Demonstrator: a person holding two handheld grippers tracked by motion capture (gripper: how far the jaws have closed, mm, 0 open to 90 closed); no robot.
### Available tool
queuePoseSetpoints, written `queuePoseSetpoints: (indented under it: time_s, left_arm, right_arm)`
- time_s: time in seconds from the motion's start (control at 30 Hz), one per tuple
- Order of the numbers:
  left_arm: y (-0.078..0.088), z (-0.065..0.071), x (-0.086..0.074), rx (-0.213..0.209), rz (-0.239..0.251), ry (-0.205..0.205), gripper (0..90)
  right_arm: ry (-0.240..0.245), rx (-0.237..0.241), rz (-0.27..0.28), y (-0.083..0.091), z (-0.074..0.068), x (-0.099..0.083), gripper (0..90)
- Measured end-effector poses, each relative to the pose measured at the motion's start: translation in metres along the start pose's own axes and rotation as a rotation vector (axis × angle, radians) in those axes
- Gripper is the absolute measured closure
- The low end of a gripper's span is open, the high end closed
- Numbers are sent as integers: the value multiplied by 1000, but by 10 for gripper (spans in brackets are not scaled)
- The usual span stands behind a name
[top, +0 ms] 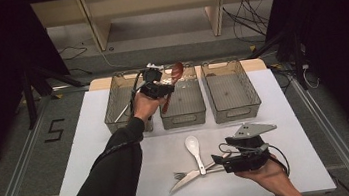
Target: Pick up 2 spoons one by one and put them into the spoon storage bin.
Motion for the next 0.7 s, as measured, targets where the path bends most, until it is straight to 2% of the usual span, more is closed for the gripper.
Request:
queuePoseSetpoints:
  time_s: [0.07, 0.13, 0.27, 0.37, 0.57, 0.63, 0.7]
  left_arm:
    - [-2, 1, -1, 7, -1, 5, 785]
    - [-2, 1, -1, -8, -10, 9, 701]
    - [6, 4, -3, -12, -38, -12, 588]
    - [16, 5, -4, -18, -59, -18, 497]
    - [40, 3, -13, -61, -72, -26, 412]
    - [48, 0, -17, -71, -61, -22, 396]
    - [57, -4, -23, -79, -66, -36, 381]
  right_arm:
    - [1, 2, 0, 0, 0, 0, 263]
    - [-1, 2, 1, 0, 0, 0, 263]
    - [-1, -1, 0, 1, 0, 0, 263]
    - [-1, -3, 2, 1, -1, 0, 263]
    - [4, -6, 1, 0, -2, 0, 263]
    - [2, -8, 0, 0, -2, 0, 263]
    - [2, -8, 1, 0, -2, 0, 263]
Point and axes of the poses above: each handheld gripper's, and its own axes: y roughly backward along the jaws, x roughly out of its top, z roughly to its right, the point moved 2 cm from there along -y, roughly forward along the jaws, and after that the axes turned 15 degrees about x, right-handed, at the moved point
